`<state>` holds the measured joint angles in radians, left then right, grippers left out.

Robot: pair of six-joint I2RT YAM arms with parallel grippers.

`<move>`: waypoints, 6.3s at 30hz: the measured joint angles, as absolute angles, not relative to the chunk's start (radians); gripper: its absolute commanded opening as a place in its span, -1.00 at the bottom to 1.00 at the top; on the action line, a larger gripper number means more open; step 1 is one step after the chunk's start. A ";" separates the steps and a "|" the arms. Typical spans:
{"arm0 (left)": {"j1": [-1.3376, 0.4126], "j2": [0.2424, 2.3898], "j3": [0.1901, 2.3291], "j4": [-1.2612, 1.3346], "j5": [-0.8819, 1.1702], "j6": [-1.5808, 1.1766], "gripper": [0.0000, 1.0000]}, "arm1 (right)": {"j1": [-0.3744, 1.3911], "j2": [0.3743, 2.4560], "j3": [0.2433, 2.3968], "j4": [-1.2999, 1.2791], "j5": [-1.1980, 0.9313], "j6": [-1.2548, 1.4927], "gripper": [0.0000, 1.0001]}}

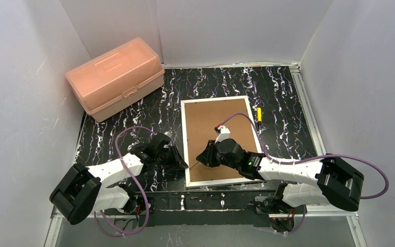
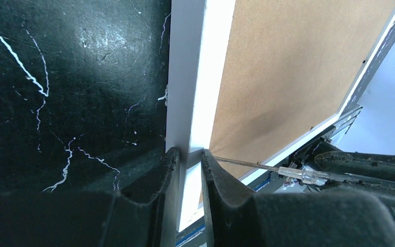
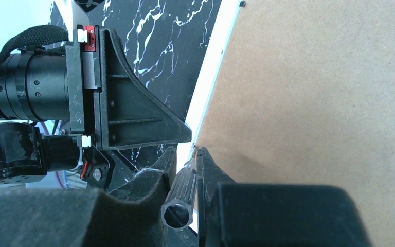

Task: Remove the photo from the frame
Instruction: Release the photo frame item from the photo frame.

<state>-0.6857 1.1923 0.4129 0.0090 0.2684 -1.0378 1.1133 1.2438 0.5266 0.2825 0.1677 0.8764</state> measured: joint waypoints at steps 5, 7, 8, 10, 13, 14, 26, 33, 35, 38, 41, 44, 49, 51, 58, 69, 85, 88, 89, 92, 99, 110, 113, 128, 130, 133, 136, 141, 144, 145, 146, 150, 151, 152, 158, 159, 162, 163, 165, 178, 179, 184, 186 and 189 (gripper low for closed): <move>-0.698 1.197 0.422 0.002 0.258 -1.041 -0.88 | 1.159 1.245 0.564 0.225 0.234 0.853 -0.97; -0.703 1.198 0.424 0.001 0.253 -1.043 -0.89 | 1.182 1.247 0.584 0.195 0.268 0.840 -0.97; -0.706 1.199 0.425 0.000 0.251 -1.044 -0.90 | 1.193 1.250 0.596 0.178 0.283 0.833 -0.97; -0.710 1.201 0.426 0.000 0.246 -1.047 -0.90 | 1.213 1.256 0.615 0.153 0.313 0.825 -0.97; -0.712 1.201 0.426 -0.001 0.243 -1.050 -0.92 | 1.240 1.269 0.643 0.121 0.352 0.811 -0.97; -0.712 1.201 0.426 -0.001 0.243 -1.051 -0.92 | 1.247 1.273 0.651 0.113 0.365 0.807 -0.97; -0.719 1.201 0.432 -0.010 0.233 -1.056 -1.00 | 1.345 1.367 0.785 0.004 0.513 0.750 -0.97; -0.722 1.201 0.433 -0.012 0.228 -1.056 -1.00 | 1.400 1.430 0.863 -0.055 0.604 0.717 -0.97; -0.722 1.200 0.433 -0.012 0.227 -1.056 -1.00 | 1.415 1.446 0.881 -0.066 0.628 0.706 -0.97; -0.723 1.199 0.433 -0.012 0.226 -1.056 -1.00 | 1.430 1.462 0.898 -0.075 0.654 0.693 -0.97; -0.723 1.198 0.433 -0.013 0.225 -1.058 -1.00 | 1.441 1.476 0.913 -0.083 0.675 0.686 -0.97; -0.723 1.198 0.433 -0.014 0.224 -1.059 -1.00 | 1.447 1.480 0.918 -0.089 0.682 0.678 -0.97; -0.723 1.197 0.433 -0.014 0.224 -1.059 -1.00 | 1.449 1.480 0.918 -0.091 0.688 0.677 -0.97; -0.723 1.197 0.433 -0.014 0.223 -1.059 -1.00 | 1.449 1.478 0.918 -0.096 0.691 0.678 -0.97; -0.744 1.192 0.433 -0.016 0.222 -1.059 -1.00 | 1.465 1.395 0.857 -0.115 0.678 0.707 -0.97; -0.770 1.181 0.450 -0.067 0.218 -1.035 -1.00 | 1.228 1.074 0.633 0.071 0.390 0.834 -0.97; -0.734 1.042 0.508 -0.286 0.138 -0.944 -0.91 | 0.715 1.094 0.475 0.280 -0.126 0.805 -0.97; -0.720 1.046 0.514 -0.293 0.138 -0.927 -0.75 | 0.665 1.153 0.424 0.388 -0.204 0.828 -0.97; -0.715 1.051 0.520 -0.294 0.139 -0.920 -0.71 | 0.657 1.169 0.414 0.418 -0.219 0.833 -0.97; -0.709 1.072 0.541 -0.290 0.138 -0.900 -0.56 | 0.647 1.200 0.397 0.507 -0.239 0.836 -0.97; -0.679 1.104 0.555 -0.231 0.142 -0.881 -0.29 | 0.643 1.266 0.363 0.721 -0.231 0.831 -0.97; -0.589 1.235 0.569 -0.105 0.202 -0.861 -0.24 | 0.641 1.446 0.345 0.970 -0.210 0.789 -0.97; -0.587 1.261 0.593 -0.098 0.207 -0.842 -0.24 | 0.635 1.504 0.344 1.037 -0.221 0.789 -0.97; -0.568 1.397 0.657 -0.052 0.223 -0.807 -0.34 | 0.578 1.752 0.347 1.314 -0.319 0.858 -0.97; -0.558 1.413 0.665 -0.045 0.226 -0.806 -0.35 | 0.577 1.768 0.353 1.328 -0.324 0.862 -0.97; -0.544 1.435 0.674 -0.031 0.233 -0.805 -0.36 | 0.577 1.784 0.363 1.342 -0.328 0.862 -0.97; -0.533 1.457 0.683 -0.022 0.241 -0.804 -0.39 | 0.577 1.799 0.374 1.350 -0.329 0.862 -0.97; -0.518 1.489 0.696 -0.004 0.256 -0.803 -0.44 | 0.577 1.836 0.402 1.369 -0.329 0.867 -0.97; -0.511 1.503 0.703 0.000 0.266 -0.802 -0.45 | 0.577 1.852 0.416 1.375 -0.329 0.870 -0.97; -0.508 1.505 0.704 0.000 0.271 -0.802 -0.46 | 0.577 1.857 0.419 1.379 -0.329 0.871 -0.97; -0.506 1.506 0.705 0.000 0.273 -0.801 -0.46 | 0.577 1.861 0.423 1.381 -0.329 0.873 -0.97; -0.498 1.517 0.710 0.003 0.282 -0.799 -0.49 | 0.577 1.875 0.432 1.388 -0.330 0.877 -0.97; -0.497 1.518 0.710 0.006 0.285 -0.799 -0.52 | 0.577 1.879 0.435 1.391 -0.332 0.880 -0.97; -0.495 1.520 0.711 0.010 0.289 -0.799 -0.54 | 0.577 1.884 0.437 1.394 -0.334 0.882 -0.97; -0.486 1.552 0.734 0.028 0.312 -0.793 -0.59 | 0.576 1.902 0.442 1.415 -0.342 0.892 -0.97; -0.485 1.557 0.736 0.031 0.315 -0.792 -0.60 | 0.576 1.903 0.442 1.416 -0.343 0.893 -0.97; -0.482 1.564 0.736 0.037 0.326 -0.791 -0.62 | 0.576 1.903 0.442 1.417 -0.344 0.893 -0.97; -0.480 1.565 0.736 0.038 0.328 -0.791 -0.62 | 0.576 1.905 0.442 1.418 -0.344 0.894 -0.97; -0.479 1.566 0.736 0.040 0.331 -0.791 -0.64 | 0.576 1.905 0.442 1.419 -0.344 0.896 -0.97; -0.468 1.566 0.739 0.045 0.344 -0.789 -0.82 | 0.577 1.907 0.442 1.422 -0.347 0.902 -0.97; -0.468 1.567 0.739 0.045 0.345 -0.789 -0.82 | 0.577 1.907 0.442 1.422 -0.348 0.903 -0.97; -0.468 1.567 0.739 0.045 0.345 -0.789 -0.82 | 0.579 1.914 0.442 1.430 -0.348 0.912 -0.97; -0.468 1.567 0.739 0.045 0.345 -0.789 -0.82 | 0.579 1.917 0.442 1.434 -0.347 0.914 -0.97; -0.468 1.567 0.739 0.045 0.346 -0.791 -0.83 | 0.580 1.920 0.442 1.439 -0.347 0.914 -0.97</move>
